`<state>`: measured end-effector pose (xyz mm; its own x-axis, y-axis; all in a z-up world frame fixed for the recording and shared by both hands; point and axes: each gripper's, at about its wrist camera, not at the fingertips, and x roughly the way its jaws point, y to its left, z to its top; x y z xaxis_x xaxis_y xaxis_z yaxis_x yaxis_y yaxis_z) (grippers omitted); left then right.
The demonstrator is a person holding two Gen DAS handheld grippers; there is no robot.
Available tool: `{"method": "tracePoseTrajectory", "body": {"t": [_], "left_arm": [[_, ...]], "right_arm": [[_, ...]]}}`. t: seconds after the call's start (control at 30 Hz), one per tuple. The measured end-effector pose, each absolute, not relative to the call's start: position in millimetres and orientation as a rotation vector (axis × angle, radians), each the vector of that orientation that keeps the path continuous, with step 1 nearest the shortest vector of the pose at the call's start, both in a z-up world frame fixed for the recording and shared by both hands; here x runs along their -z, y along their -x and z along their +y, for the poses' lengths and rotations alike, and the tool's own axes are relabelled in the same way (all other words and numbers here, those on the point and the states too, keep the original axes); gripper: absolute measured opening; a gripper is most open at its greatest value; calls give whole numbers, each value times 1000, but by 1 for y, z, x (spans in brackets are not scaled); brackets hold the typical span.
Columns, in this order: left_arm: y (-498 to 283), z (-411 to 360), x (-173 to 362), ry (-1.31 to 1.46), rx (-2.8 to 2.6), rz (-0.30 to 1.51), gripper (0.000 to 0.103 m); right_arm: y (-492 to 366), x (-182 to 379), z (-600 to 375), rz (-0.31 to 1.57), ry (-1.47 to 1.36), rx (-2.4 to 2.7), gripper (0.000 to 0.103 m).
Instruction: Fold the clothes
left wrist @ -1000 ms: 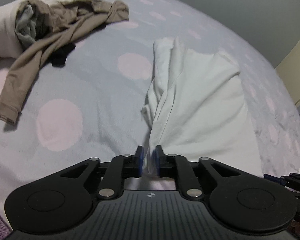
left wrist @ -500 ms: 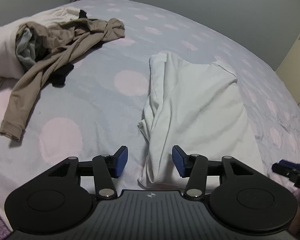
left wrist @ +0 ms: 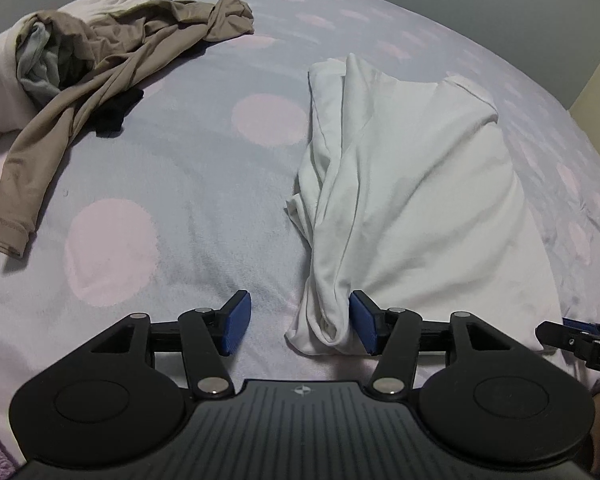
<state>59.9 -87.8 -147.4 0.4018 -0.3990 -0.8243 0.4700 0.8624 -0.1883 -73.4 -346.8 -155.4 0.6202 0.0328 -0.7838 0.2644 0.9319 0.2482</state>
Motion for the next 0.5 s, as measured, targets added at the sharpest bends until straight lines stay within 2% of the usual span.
{"method": "tracePoseTrajectory", "body": {"t": [0.03,0.13,0.2,0.3,0.5], "left_arm": [[-59,-89,148,-88,550,1012,52],[-56,-91,147,-100,562,994,44],[-54,-92,145,-87,603,990,18],[-49,-96,141,-101,622,972,12],[-37,-102,123,-108,668,988,9]], "right_arm": [[72,156,-344,896,-349,124,30],[72,157,-344,885,-349,122,16],[75,154,-349,865,-399,127,13],[80,144,-355,828,-445,137,10],[93,107,-347,751,-357,209,7]]}}
